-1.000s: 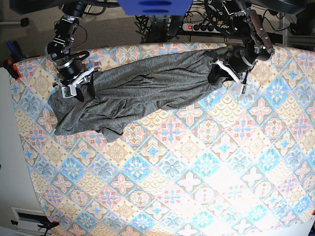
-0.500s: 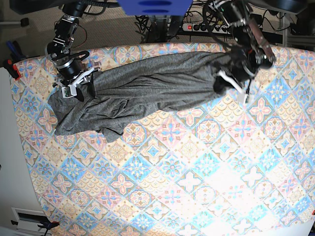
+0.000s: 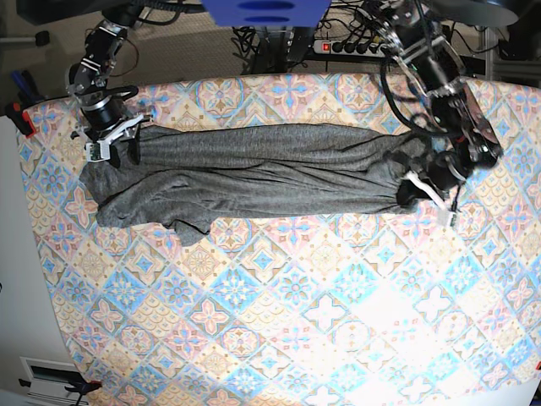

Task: Layout the t-shirt on the table in an organized manner, then fold the t-shirt properly
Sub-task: 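Carry the held strip end with the left gripper toward the right gripper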

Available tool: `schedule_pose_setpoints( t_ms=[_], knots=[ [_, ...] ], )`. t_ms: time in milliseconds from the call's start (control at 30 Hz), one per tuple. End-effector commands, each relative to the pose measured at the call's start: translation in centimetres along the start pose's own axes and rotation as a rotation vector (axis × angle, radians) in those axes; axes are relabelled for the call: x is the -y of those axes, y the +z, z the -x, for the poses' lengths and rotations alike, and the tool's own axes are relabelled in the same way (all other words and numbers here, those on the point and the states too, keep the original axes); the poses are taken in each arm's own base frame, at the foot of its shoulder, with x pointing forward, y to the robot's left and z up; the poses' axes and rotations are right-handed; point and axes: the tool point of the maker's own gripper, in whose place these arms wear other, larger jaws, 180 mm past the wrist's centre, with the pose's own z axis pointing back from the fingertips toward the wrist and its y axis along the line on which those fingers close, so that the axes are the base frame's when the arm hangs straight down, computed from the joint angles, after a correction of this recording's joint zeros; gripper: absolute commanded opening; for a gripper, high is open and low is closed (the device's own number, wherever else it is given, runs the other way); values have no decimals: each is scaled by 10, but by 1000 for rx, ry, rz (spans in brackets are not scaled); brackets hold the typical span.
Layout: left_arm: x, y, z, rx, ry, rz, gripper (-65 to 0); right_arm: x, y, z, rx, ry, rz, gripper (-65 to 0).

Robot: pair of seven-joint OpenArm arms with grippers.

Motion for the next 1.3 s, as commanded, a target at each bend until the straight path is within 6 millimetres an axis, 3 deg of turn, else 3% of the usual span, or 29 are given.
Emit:
schedule_pose_setpoints(
  t_ms=[0,200,333,533,733,867,1067,1267],
  knots=[
    [-7,9,-29,72,-28,-16,-650,6,3,10,-60,25,16,-389],
    [-5,13,-36,85,-58,-25,-650,5,2,10,-60,24,16,-389],
    [9,11,-24,71,-71,-8,-650,5,3,7,-52,28,17,-389],
    [11,9,-21,66,-71,-2,-650,8,14,-59,137,58,33,-389],
    [14,12,-26,80,-89,-6,-650,-1,26,-74,180,83,26,-389],
    [44,16,-22,92,-163,7,-650,-3,25,-74,182,76,26,-389],
    [111,26,-36,153,-270,6,-650,-4,24,-74,184,71,25,-389],
    [171,11,-27,145,-210,102,-650,-4,25,-73,183,70,27,-389]
  ],
)
